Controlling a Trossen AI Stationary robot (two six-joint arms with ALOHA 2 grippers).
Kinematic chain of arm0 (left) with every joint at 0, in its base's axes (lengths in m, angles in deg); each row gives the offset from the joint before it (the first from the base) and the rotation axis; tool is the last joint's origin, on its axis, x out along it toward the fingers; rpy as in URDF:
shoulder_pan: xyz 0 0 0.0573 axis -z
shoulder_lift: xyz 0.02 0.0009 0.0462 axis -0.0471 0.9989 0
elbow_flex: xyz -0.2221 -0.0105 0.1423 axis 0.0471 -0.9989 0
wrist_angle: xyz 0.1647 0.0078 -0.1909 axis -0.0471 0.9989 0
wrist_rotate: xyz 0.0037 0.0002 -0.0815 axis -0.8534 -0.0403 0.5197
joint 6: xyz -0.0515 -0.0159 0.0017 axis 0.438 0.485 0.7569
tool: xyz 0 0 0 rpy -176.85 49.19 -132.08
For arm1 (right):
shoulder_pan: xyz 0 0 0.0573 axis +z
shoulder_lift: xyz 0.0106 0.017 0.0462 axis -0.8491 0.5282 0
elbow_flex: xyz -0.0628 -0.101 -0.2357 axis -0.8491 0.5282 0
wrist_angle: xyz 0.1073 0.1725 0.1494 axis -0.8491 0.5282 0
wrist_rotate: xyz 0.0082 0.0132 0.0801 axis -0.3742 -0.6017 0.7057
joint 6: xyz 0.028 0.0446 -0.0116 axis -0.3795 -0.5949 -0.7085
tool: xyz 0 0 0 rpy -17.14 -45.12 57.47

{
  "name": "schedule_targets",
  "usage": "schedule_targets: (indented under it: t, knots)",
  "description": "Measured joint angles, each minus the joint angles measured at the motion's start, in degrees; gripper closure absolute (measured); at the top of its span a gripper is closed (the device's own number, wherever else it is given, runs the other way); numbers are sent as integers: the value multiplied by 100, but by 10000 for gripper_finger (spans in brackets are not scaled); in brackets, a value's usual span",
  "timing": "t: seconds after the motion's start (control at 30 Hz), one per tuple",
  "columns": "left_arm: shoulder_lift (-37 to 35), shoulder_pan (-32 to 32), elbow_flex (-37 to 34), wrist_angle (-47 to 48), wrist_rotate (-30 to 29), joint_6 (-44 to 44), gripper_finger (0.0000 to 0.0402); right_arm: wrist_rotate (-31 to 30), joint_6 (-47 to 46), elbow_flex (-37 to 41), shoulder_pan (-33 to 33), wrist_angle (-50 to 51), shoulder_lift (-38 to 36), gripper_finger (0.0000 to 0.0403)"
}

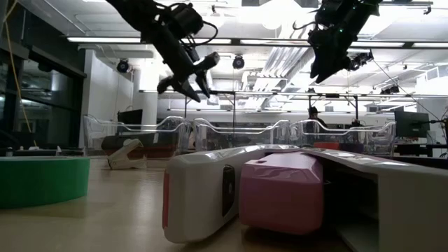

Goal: Pick and place Stapler, Stapler remover, tape
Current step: Put the gray stapler remover into the middle transparent bin

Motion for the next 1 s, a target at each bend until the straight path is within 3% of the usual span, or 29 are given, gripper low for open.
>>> schedule_targets:
  t: [0.5, 1.0]
  knots:
    - [-517, 168, 1, 1607, 349, -257, 254, -53, 20, 0, 1, 70, 0, 192]
    - [-514, 331, 0, 2810, 1521, -258, 254, -53, 44, 0, 1, 88, 0, 192]
